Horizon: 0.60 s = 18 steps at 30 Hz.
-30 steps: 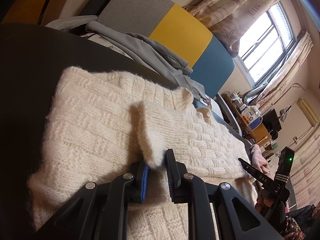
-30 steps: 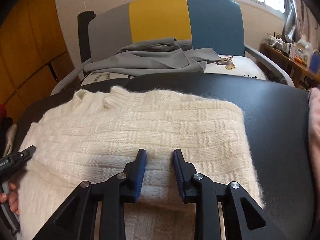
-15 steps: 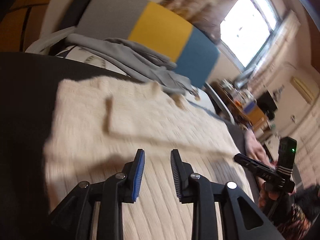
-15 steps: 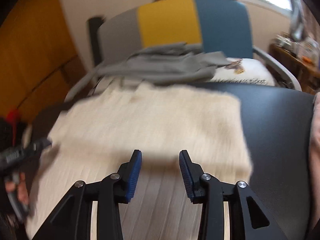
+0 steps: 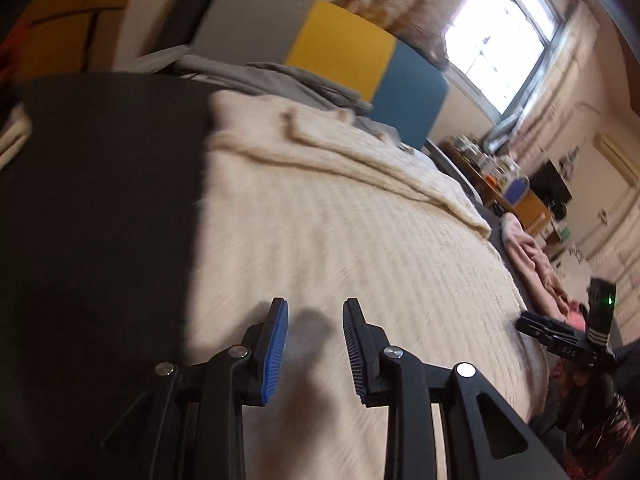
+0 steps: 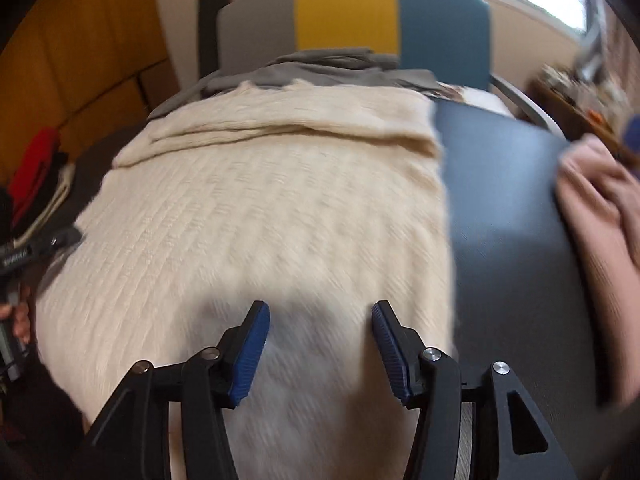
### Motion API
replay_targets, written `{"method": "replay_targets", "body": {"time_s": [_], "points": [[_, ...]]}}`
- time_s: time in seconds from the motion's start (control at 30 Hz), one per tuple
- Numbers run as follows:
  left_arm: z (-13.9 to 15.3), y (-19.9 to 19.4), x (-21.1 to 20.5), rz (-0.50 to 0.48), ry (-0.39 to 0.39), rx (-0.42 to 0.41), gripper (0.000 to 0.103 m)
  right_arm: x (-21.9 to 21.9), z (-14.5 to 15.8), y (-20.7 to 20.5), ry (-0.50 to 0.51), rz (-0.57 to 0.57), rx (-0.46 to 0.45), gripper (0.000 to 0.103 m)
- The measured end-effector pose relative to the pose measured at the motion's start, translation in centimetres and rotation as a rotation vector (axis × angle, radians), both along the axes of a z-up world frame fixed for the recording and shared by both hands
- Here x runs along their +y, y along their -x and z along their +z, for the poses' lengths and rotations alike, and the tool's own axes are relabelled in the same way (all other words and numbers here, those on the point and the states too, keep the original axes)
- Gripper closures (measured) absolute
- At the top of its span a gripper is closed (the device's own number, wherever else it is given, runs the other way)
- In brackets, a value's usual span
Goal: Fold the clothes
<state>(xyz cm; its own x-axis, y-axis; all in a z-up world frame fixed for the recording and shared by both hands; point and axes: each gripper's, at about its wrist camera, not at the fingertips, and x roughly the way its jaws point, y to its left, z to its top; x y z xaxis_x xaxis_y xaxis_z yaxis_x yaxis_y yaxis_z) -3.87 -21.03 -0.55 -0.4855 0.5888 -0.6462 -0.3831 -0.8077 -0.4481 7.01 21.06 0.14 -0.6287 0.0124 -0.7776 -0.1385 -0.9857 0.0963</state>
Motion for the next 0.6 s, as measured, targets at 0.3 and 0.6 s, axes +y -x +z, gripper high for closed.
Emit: {"method": "replay_targets", "body": {"time_s": [0.3, 0.6], "points": [[-0.5, -4.0, -6.7, 0.050, -0.062, -0.117, 0.072, 3.3, -0.4, -8.1, 0.347, -0.154, 0.056, 0.047], [-2.3, -5.1, -8.2, -0.001, -0.255, -0.259, 0.072, 5.8, -2.2, -11.2, 0.556, -0.203, 0.049, 0.046]]}}
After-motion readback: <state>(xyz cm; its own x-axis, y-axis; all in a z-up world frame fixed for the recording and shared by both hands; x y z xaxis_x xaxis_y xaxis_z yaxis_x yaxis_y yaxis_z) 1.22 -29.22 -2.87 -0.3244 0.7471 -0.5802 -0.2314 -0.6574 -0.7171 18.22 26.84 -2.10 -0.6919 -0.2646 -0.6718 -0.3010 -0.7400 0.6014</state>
